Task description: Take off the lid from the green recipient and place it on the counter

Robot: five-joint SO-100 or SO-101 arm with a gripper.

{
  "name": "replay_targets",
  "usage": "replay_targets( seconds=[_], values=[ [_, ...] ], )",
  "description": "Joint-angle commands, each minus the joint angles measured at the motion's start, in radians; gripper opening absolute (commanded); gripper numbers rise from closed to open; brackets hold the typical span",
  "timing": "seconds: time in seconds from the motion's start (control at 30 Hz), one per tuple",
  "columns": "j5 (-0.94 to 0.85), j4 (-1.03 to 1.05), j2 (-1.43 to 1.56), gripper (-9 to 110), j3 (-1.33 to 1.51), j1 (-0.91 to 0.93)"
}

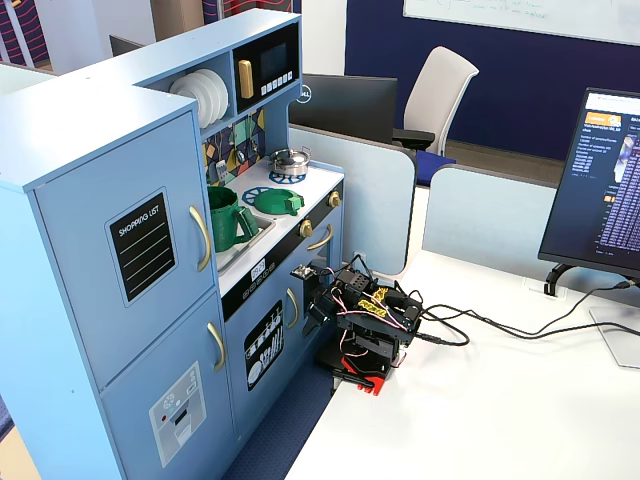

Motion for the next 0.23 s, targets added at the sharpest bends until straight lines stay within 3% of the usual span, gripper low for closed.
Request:
replay_targets(
  seconds=[0.0,0.2],
  values=[
    [0.002,0.186,-0.006,13,-0.005,-0.017],
    [0.002,0.186,-0.006,13,-0.005,-0.008]
  ],
)
